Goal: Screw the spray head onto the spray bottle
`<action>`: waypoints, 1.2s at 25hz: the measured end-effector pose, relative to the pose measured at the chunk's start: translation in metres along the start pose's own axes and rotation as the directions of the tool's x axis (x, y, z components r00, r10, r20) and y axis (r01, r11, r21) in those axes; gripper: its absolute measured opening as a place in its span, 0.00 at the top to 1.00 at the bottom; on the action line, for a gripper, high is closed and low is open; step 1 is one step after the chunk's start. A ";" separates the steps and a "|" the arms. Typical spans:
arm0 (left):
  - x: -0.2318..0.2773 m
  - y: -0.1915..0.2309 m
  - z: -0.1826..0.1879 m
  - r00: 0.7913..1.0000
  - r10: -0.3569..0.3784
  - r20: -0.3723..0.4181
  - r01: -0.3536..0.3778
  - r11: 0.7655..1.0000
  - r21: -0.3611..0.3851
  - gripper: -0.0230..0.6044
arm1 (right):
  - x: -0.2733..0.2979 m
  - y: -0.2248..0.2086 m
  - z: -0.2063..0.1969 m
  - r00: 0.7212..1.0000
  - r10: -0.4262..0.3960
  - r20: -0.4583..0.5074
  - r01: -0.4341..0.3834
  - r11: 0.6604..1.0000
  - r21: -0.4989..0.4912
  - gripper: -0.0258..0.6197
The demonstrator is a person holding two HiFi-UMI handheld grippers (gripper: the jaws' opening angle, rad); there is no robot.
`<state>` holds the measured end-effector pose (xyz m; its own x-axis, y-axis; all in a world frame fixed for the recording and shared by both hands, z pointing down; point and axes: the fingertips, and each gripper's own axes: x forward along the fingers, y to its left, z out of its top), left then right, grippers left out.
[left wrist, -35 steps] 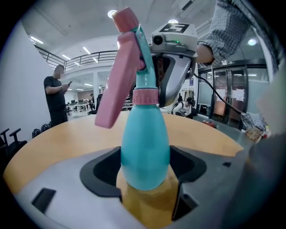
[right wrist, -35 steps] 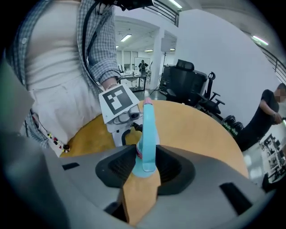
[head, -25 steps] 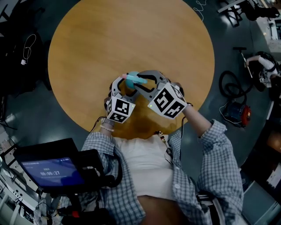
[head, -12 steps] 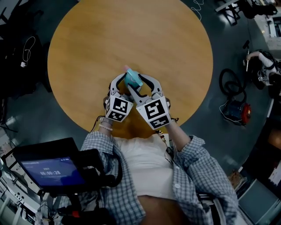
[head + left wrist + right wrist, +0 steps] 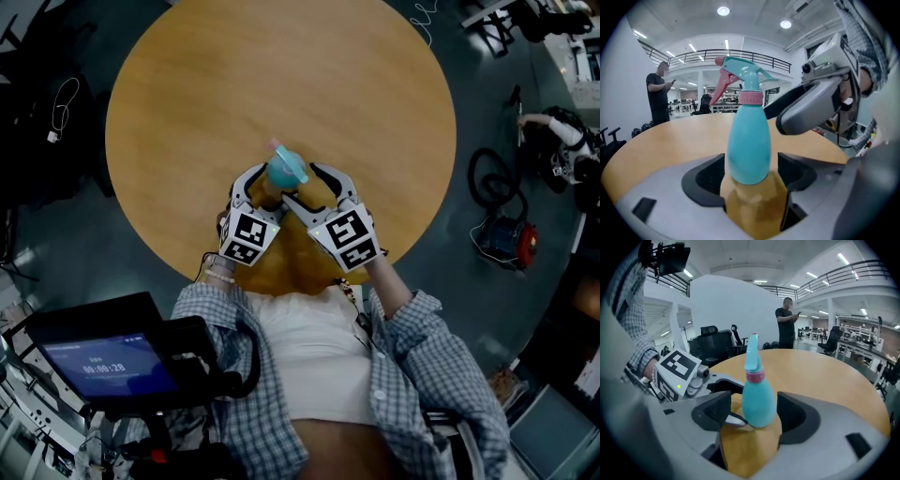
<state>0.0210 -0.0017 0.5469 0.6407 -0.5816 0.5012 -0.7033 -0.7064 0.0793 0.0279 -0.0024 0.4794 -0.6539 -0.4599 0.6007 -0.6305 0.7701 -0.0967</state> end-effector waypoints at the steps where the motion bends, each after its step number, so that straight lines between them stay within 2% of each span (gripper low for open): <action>1: -0.005 0.002 -0.004 1.000 0.011 -0.004 -0.011 1.000 -0.012 0.41 | -0.005 -0.006 -0.006 1.000 -0.014 0.004 0.014 1.000 0.020 0.52; 5: -0.035 0.023 -0.007 0.996 0.091 0.011 -0.089 0.992 -0.090 0.44 | -0.032 -0.038 -0.024 0.994 -0.095 0.052 0.089 0.990 0.110 0.52; 6: -0.043 0.029 -0.006 0.993 0.112 0.023 -0.109 0.988 -0.111 0.62 | -0.037 -0.043 -0.024 0.991 -0.114 0.076 0.103 0.987 0.125 0.53; 8: -0.059 0.037 -0.004 0.989 0.143 0.044 -0.135 0.980 -0.143 0.94 | -0.044 -0.051 -0.023 0.979 -0.164 0.124 0.145 0.978 0.153 0.79; 9: -0.065 0.039 -0.003 0.988 0.148 0.050 -0.139 0.978 -0.156 0.96 | -0.046 -0.055 -0.023 0.971 -0.198 0.137 0.174 0.970 0.168 0.91; 10: -0.070 0.039 -0.003 0.987 0.149 0.052 -0.138 0.976 -0.167 0.96 | -0.048 -0.058 -0.024 0.962 -0.231 0.144 0.204 0.962 0.182 0.97; 12: -0.073 0.039 -0.007 0.987 0.153 0.047 -0.143 0.974 -0.176 0.96 | -0.048 -0.063 -0.029 0.949 -0.281 0.141 0.250 0.946 0.204 0.97; 14: -0.073 0.040 -0.011 0.986 0.161 0.038 -0.151 0.972 -0.181 0.96 | -0.042 -0.062 -0.038 0.948 -0.297 0.117 0.266 0.938 0.223 0.97; 22: -0.063 0.031 -0.014 0.990 0.134 0.037 -0.124 0.974 -0.190 0.96 | -0.026 -0.049 -0.056 0.957 -0.271 0.100 0.228 0.921 0.316 0.97; 30: -0.063 0.022 -0.016 0.993 0.115 0.035 -0.107 0.978 -0.178 0.96 | -0.034 -0.048 -0.051 0.953 -0.279 0.119 0.244 0.938 0.246 0.97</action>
<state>-0.0393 0.0259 0.5313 0.5657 -0.6728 0.4768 -0.8115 -0.5568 0.1771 0.1013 -0.0009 0.5047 -0.4970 -0.7057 0.5049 -0.8538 0.5017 -0.1392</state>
